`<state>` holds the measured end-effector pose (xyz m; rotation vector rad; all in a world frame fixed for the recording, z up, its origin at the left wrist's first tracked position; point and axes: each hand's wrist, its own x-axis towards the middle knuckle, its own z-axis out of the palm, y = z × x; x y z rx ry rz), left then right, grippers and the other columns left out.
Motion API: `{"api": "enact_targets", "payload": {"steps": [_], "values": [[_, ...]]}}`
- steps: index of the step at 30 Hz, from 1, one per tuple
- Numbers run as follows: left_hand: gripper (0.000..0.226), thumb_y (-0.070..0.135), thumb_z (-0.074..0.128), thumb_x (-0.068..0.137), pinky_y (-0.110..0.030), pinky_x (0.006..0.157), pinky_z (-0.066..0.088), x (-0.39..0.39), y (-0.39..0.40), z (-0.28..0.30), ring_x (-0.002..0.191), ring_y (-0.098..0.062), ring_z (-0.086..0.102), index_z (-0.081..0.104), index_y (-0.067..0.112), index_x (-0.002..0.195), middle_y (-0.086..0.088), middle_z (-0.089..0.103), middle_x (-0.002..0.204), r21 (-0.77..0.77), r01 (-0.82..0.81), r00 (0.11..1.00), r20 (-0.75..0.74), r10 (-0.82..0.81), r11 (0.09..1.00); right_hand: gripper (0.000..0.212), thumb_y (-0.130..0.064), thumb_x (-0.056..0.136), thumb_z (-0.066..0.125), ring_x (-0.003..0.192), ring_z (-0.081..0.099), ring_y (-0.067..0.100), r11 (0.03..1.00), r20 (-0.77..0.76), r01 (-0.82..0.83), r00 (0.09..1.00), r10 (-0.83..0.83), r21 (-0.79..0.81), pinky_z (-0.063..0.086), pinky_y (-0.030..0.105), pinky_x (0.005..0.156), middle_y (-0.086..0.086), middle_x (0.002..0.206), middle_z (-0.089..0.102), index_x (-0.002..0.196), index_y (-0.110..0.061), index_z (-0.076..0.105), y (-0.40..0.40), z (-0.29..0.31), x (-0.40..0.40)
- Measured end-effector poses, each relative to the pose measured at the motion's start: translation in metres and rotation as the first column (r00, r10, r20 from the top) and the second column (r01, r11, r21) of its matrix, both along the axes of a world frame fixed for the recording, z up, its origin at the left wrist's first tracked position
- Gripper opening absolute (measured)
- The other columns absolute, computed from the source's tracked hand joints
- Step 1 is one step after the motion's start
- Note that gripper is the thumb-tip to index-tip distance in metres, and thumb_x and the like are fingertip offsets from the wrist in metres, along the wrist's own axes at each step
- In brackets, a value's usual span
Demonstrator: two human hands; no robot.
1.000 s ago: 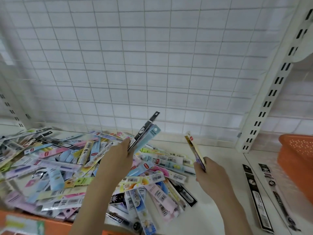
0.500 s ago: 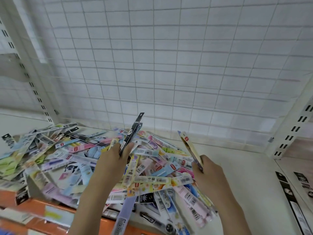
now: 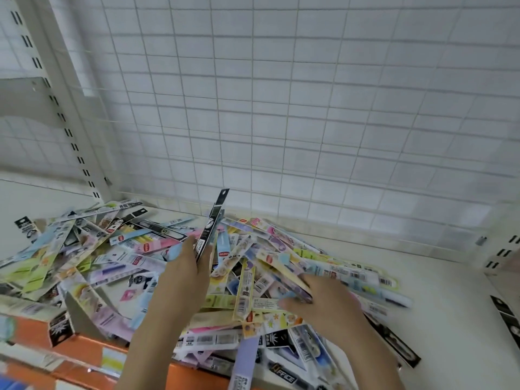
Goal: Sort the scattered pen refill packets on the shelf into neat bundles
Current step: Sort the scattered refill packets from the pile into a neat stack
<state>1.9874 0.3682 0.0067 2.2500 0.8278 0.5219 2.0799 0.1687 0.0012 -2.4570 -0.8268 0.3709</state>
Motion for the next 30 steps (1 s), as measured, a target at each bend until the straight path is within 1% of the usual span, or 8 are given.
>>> {"api": "enact_targets", "payload": {"steps": [5, 7, 9, 12, 17, 21, 25, 30], "values": [[0.026, 0.034, 0.037, 0.098, -0.032, 0.052, 0.038, -0.003, 0.009, -0.006, 0.053, -0.023, 0.052, 0.047, 0.012, 0.088, -0.003, 0.054, 0.058, 0.031, -0.002, 1.0, 0.0, 0.002, 1.0, 0.049, -0.061, 0.079, 0.059, 0.098, 0.057, 0.011, 0.998, 0.074, -0.033, 0.997, 0.038, -0.061, 0.05, 0.031, 0.083, -0.01, 0.114, 0.055, 0.116, -0.029, 0.06, 0.007, -0.004, -0.004], [0.021, 0.033, 0.038, 0.097, -0.03, 0.049, 0.036, -0.002, 0.007, -0.007, 0.055, -0.02, 0.052, 0.042, 0.016, 0.086, -0.001, 0.053, 0.059, 0.033, 0.005, 1.0, 0.001, -0.005, 0.999, 0.039, -0.057, 0.082, 0.058, 0.095, 0.057, 0.008, 0.998, 0.089, -0.015, 0.996, 0.021, -0.064, 0.049, 0.027, 0.079, -0.014, 0.108, 0.054, 0.111, -0.031, 0.061, 0.004, -0.003, -0.002], [0.015, 0.035, 0.039, 0.097, -0.028, 0.049, 0.037, -0.001, 0.002, -0.005, 0.058, -0.018, 0.055, 0.042, 0.021, 0.098, -0.001, 0.056, 0.061, 0.025, 0.022, 1.0, 0.003, -0.022, 0.999, 0.022, -0.054, 0.083, 0.057, 0.081, 0.057, 0.009, 0.998, 0.106, 0.013, 0.994, -0.006, -0.069, 0.047, 0.027, 0.07, -0.012, 0.092, 0.053, 0.089, -0.033, 0.06, -0.003, -0.003, 0.002], [0.035, 0.042, 0.039, 0.095, -0.028, 0.047, 0.032, 0.002, -0.005, -0.004, 0.055, -0.019, 0.05, 0.05, 0.012, 0.108, 0.002, 0.049, 0.057, 0.039, 0.032, 0.999, -0.011, -0.032, 0.999, 0.026, -0.052, 0.085, 0.057, 0.066, 0.054, 0.009, 0.994, 0.115, 0.093, 0.99, -0.085, -0.063, 0.04, 0.024, 0.056, -0.006, 0.078, 0.053, 0.069, -0.032, 0.053, -0.019, 0.0, 0.01], [0.034, 0.042, 0.045, 0.093, -0.028, 0.047, 0.03, 0.012, -0.017, -0.004, 0.054, -0.016, 0.045, 0.049, 0.009, 0.086, 0.0, 0.044, 0.055, 0.087, 0.079, 0.993, -0.091, -0.071, 0.993, 0.028, -0.051, 0.086, 0.055, 0.063, 0.057, 0.009, 0.971, 0.121, 0.231, 0.967, -0.222, -0.065, 0.041, 0.025, 0.052, -0.006, 0.067, 0.059, 0.068, -0.03, 0.052, -0.046, 0.002, 0.021], [0.034, 0.03, 0.047, 0.095, -0.024, 0.045, 0.027, 0.022, -0.026, -0.003, 0.053, -0.011, 0.042, 0.034, 0.02, 0.065, 0.002, 0.045, 0.059, 0.109, 0.111, 0.985, -0.143, -0.095, 0.988, 0.024, -0.049, 0.088, 0.052, 0.067, 0.06, 0.014, 0.947, 0.116, 0.311, 0.946, -0.302, -0.074, 0.045, 0.028, 0.057, -0.007, 0.069, 0.062, 0.073, -0.03, 0.054, -0.066, 0.002, 0.026], [0.036, 0.027, 0.047, 0.094, -0.029, 0.053, 0.033, 0.033, -0.034, -0.003, 0.059, -0.019, 0.044, 0.031, 0.021, 0.062, 0.001, 0.044, 0.06, 0.12, 0.131, 0.981, -0.157, -0.112, 0.984, 0.023, -0.045, 0.091, 0.049, 0.068, 0.064, 0.016, 0.92, 0.08, 0.386, 0.921, -0.381, -0.065, 0.055, 0.032, 0.066, -0.005, 0.072, 0.068, 0.08, -0.027, 0.058, -0.085, 0.003, 0.032], [0.036, 0.028, 0.043, 0.095, -0.024, 0.044, 0.026, 0.053, -0.046, 0.006, 0.049, -0.012, 0.039, 0.028, 0.022, 0.062, 0.002, 0.041, 0.058, 0.206, 0.227, 0.956, -0.234, -0.177, 0.952, 0.023, -0.038, 0.094, 0.046, 0.07, 0.065, 0.016, 0.898, 0.05, 0.438, 0.898, -0.437, -0.03, 0.054, 0.034, 0.068, -0.003, 0.075, 0.07, 0.078, -0.024, 0.055, -0.098, -0.001, 0.036]]}}
